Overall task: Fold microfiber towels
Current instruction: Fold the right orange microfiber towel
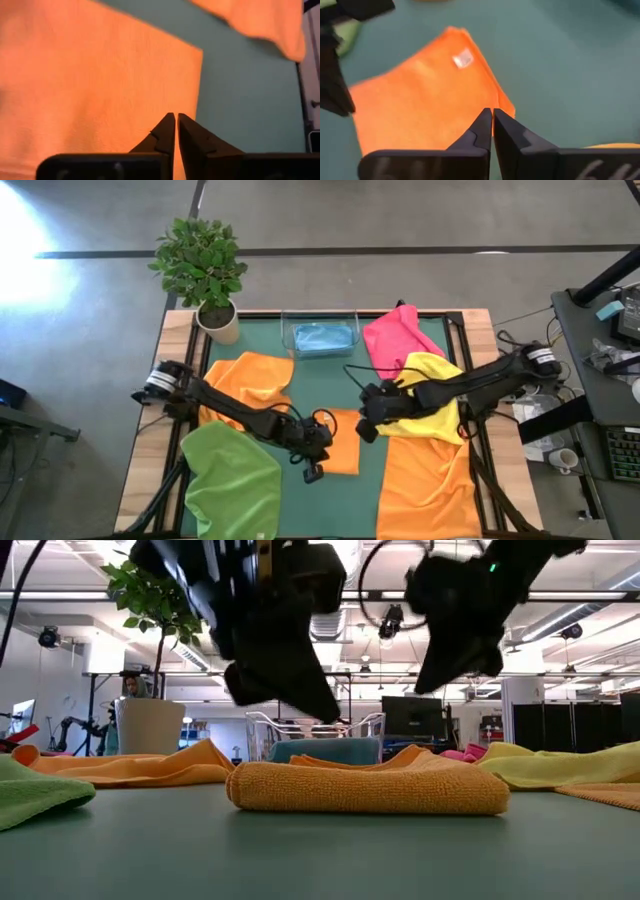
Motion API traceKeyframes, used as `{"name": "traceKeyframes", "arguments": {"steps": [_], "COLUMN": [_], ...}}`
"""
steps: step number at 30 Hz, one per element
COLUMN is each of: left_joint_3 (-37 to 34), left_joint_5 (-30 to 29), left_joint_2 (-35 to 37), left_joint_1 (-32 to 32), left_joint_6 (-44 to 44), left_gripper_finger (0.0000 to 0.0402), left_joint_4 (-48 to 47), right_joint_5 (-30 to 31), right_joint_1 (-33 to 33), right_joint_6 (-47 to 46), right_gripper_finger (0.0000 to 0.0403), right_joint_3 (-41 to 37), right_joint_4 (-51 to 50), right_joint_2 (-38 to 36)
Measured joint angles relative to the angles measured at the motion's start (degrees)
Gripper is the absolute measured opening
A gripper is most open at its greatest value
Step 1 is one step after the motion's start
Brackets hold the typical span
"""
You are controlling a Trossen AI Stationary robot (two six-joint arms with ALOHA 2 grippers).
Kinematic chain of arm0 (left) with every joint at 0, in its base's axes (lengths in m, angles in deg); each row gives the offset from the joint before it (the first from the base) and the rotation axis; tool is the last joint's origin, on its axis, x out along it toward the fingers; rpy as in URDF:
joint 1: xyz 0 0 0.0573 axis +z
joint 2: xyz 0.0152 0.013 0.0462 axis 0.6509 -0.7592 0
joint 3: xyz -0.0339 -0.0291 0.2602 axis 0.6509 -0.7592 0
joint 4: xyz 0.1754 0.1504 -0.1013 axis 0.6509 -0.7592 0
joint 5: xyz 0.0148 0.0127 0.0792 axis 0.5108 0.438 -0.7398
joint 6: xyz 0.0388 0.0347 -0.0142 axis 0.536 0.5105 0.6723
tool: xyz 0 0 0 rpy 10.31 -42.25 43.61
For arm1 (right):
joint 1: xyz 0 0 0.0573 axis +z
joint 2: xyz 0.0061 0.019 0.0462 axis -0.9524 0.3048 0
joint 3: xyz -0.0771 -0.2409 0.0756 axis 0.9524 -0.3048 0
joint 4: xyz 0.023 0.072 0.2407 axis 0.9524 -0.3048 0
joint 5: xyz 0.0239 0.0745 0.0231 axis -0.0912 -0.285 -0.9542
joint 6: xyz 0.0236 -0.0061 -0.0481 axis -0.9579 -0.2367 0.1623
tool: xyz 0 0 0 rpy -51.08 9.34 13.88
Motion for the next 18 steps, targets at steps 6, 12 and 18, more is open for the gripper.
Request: {"name": "traceKeyframes", "arguments": {"steps": [6,12,18], "left_joint_3": [-0.1,0.0,0.1], "left_joint_5": [1.4,1.6,1.1], "left_joint_2": [-4.0,-6.1,-5.7], "left_joint_1": [-0.1,-0.2,0.4], "left_joint_6": [-2.6,-3.5,0.9], "left_gripper_finger": [0.0001,0.0000,0.0000], "left_joint_4": [0.0,-2.1,-6.4], "right_joint_5": [-8.4,-10.9,-13.1], "right_joint_1": [-2.7,-3.9,-3.8], "right_joint_6": [3.1,5.4,3.3], "right_gripper_finger": [0.0008,0.0008,0.0008], "right_joint_3": [2.0,4.6,6.0], "right_joint_4": [0.1,0.4,0.4], "right_joint_2": [8.0,14.5,19.7]}}
